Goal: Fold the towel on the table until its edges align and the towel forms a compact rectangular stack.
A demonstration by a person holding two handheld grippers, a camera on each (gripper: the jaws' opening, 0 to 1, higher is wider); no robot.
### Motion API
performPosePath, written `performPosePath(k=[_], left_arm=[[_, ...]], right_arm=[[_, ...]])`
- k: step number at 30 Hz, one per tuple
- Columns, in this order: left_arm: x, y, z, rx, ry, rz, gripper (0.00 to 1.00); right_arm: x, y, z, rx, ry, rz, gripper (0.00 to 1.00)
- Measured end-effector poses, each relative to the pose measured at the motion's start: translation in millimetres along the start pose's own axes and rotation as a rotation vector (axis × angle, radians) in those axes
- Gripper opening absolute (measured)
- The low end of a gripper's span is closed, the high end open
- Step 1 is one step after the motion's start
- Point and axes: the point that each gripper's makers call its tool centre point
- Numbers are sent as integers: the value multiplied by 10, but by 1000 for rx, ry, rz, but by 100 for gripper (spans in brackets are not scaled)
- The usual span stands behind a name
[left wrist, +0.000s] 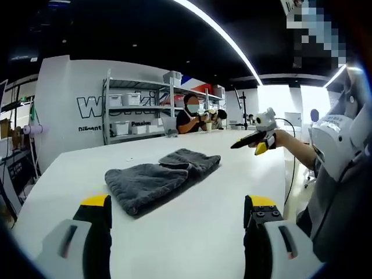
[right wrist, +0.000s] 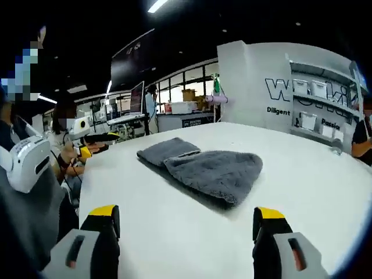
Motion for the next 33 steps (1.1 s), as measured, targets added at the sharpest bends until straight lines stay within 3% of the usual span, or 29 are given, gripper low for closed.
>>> performPosePath(k=[3,5,8,11,13,16,27,33], left_arm=[[-7,-7,-14,-3,-3,0,99],[-8,-12,-29,-4,-4,1,99],[-2,-12,-46,-9,-9,-7,99],[19,-9,-56,-13,-7,-12,98],[32,-10,-61,-14,-5,-17,98],[33,-9,-68,-14,-6,-21,98],[13,29,-150,-36,-19,-23,99],[15,80,-220,-56,-27,-29,99]], right_arm=[[14,-15,83,-38,10,81,91],[-32,-35,121,-63,-21,127,87],[-102,-113,154,-91,-88,295,86],[-88,-183,182,-120,-96,402,81],[-88,-230,206,-133,-88,402,81],[-94,-330,232,-109,-98,480,78],[-153,-421,476,-162,-122,604,77],[-164,-546,551,-147,-144,665,69]])
Point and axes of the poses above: the point that each gripper's makers call its tool centre point, and the gripper's own axes: z roughly forward along the fingers, y roughly to its left, x roughly out of its underside, and after that the axes turned 9 degrees about -x, right-handed
